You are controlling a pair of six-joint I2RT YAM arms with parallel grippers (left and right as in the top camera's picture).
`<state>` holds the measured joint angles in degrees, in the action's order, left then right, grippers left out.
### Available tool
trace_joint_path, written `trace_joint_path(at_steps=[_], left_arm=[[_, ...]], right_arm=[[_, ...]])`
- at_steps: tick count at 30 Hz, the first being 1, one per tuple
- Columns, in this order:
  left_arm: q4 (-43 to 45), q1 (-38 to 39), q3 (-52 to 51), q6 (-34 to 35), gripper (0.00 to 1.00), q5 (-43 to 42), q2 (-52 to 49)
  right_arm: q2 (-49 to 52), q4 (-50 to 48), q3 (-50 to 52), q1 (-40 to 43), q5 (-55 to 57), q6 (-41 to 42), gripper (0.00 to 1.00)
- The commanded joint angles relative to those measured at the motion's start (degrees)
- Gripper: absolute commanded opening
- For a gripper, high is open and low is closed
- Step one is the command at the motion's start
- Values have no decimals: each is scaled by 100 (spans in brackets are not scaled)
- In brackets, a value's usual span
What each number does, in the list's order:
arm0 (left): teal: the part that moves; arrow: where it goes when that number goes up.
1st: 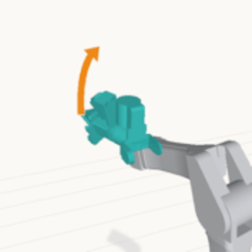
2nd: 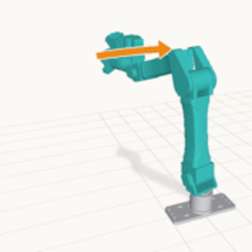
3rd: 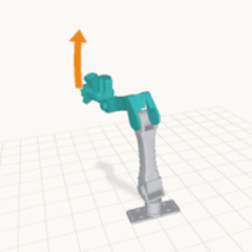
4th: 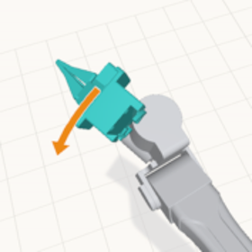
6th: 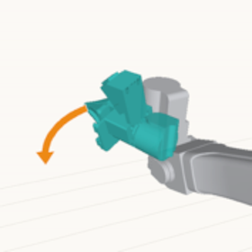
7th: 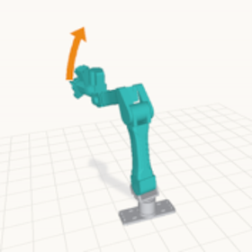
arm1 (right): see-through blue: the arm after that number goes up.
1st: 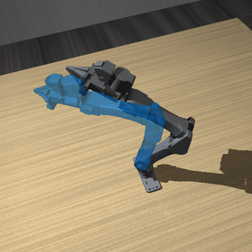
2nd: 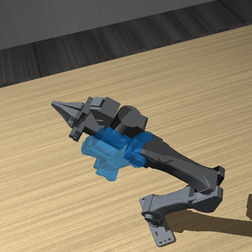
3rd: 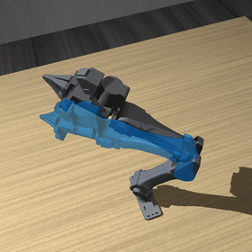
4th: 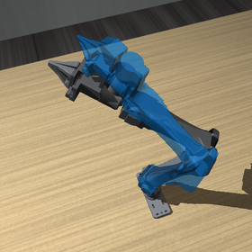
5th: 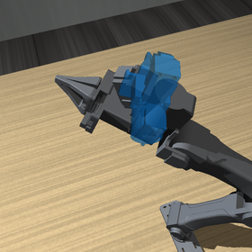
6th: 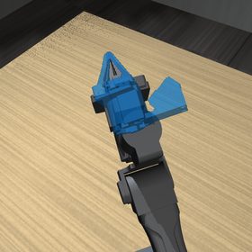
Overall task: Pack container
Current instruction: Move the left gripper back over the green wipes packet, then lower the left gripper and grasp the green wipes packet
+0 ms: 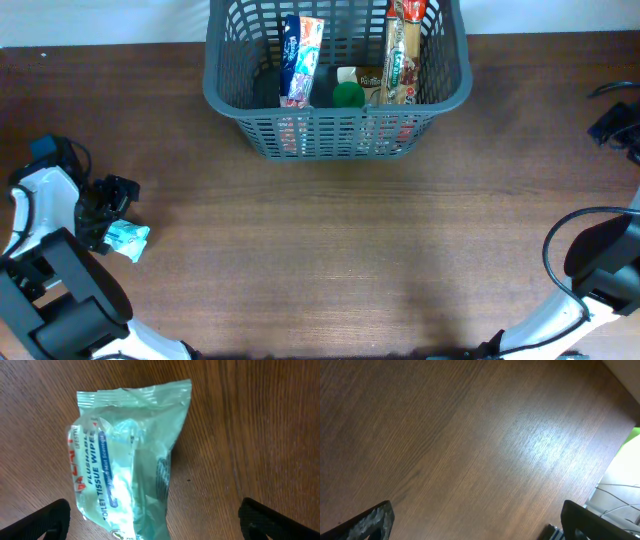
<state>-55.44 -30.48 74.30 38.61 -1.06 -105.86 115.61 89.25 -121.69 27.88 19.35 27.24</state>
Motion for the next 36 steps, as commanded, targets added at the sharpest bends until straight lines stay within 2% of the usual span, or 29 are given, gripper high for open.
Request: trace_joint_path(at_steps=[1, 12, 36], left_arm=[[11, -94, -79, 55, 99, 105, 175], [254, -98, -485, 55, 99, 149, 175], [656, -205, -691, 44, 99, 361, 76]], right_arm=[[15, -15, 37, 26, 11, 92, 99], [15, -15, 37, 26, 11, 92, 99], [15, -15, 37, 26, 11, 92, 99]])
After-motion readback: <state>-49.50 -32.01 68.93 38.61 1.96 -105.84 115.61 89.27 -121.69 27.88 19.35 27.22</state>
